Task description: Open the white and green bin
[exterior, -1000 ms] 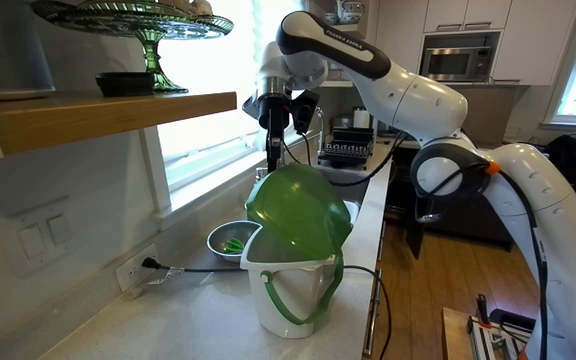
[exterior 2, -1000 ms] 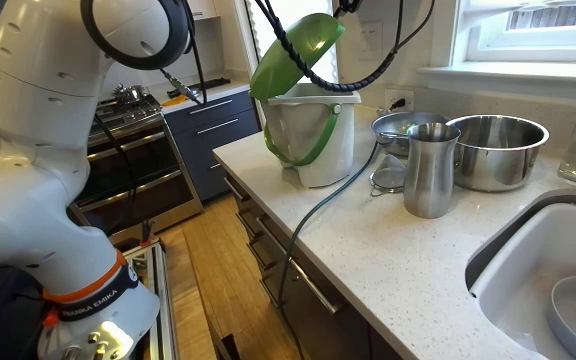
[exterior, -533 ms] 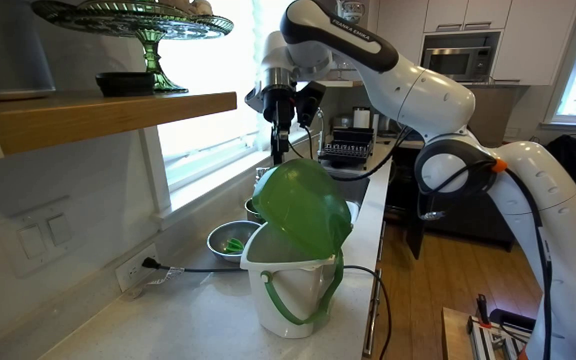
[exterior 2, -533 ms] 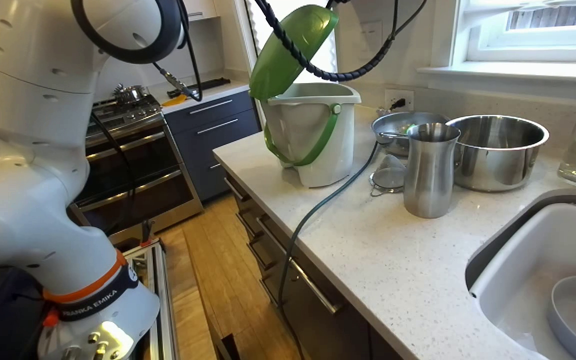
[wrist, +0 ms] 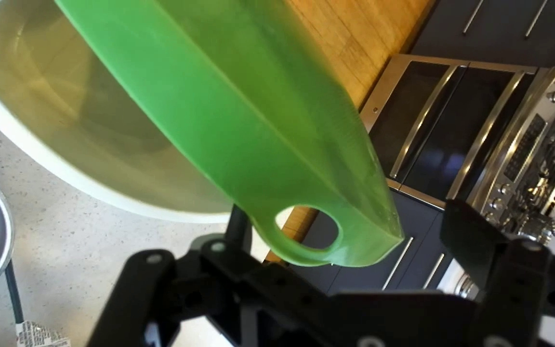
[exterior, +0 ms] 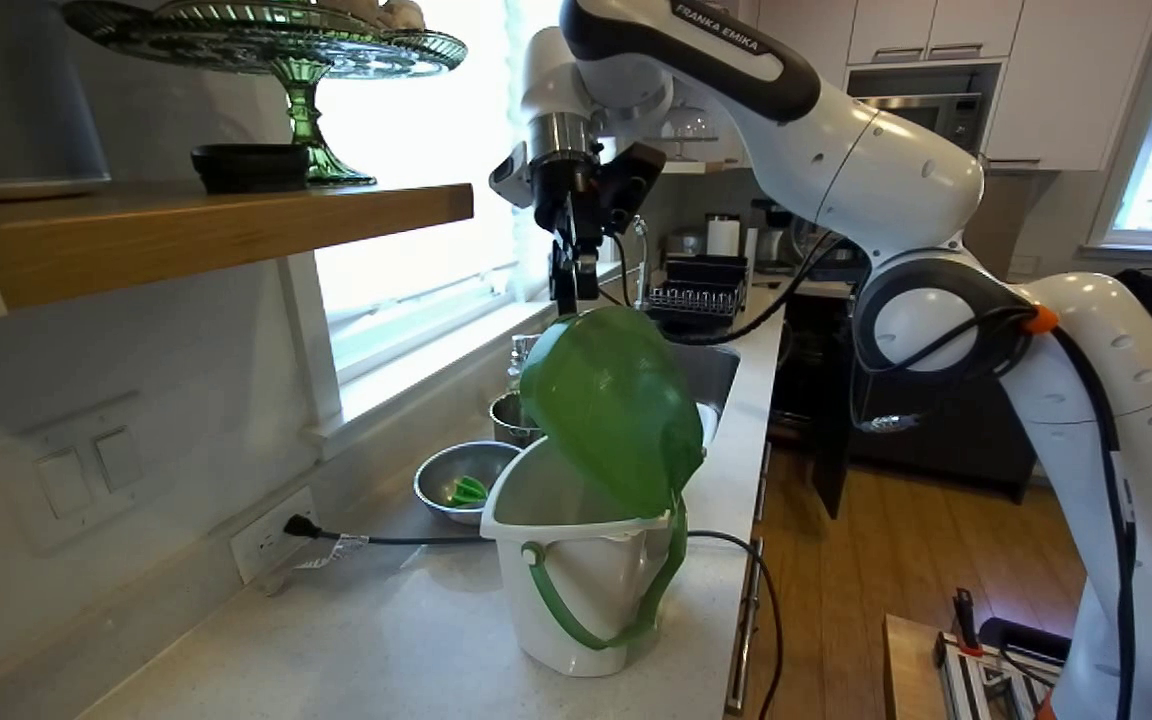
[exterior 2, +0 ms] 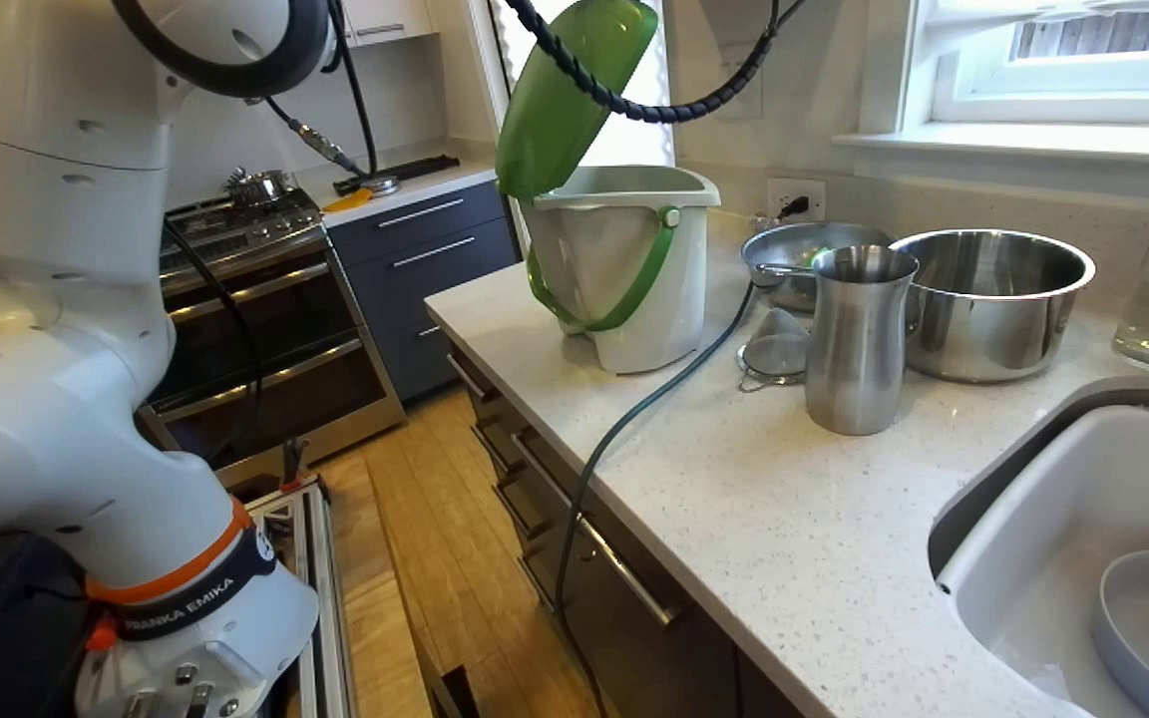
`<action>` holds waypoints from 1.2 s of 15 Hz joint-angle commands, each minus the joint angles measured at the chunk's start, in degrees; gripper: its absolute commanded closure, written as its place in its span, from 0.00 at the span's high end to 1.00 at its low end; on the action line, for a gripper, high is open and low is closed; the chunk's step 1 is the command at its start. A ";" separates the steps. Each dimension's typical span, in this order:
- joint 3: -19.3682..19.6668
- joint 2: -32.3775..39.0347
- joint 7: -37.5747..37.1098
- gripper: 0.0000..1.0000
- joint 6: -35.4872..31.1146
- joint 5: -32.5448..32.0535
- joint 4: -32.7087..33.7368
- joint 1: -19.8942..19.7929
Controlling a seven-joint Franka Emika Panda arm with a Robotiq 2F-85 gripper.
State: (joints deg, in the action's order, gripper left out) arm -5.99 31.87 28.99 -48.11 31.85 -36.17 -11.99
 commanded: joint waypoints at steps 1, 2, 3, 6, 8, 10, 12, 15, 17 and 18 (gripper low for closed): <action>-0.72 -4.06 2.99 1.00 0.00 -4.00 -5.19 0.85; -0.86 -4.78 3.50 1.00 0.00 -4.65 -5.84 1.04; -1.09 -5.46 3.95 1.00 0.00 -4.95 -6.60 1.06; -1.87 -7.99 4.91 1.00 0.00 -5.89 -9.42 0.81; -2.43 -9.92 5.87 1.00 0.01 -6.44 -11.70 0.55; -2.87 -11.92 6.97 1.00 0.01 -7.16 -14.04 0.40; -3.01 -13.54 7.93 1.00 0.02 -7.90 -15.96 0.43; -3.43 -16.38 9.36 1.00 0.02 -9.13 -19.02 0.41; -2.94 -17.98 10.34 1.00 0.03 -9.61 -20.71 0.93; -2.68 -18.70 10.75 1.00 0.03 -10.02 -21.37 1.17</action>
State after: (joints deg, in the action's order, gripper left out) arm -8.76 17.48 37.38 -48.08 24.05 -51.98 -10.93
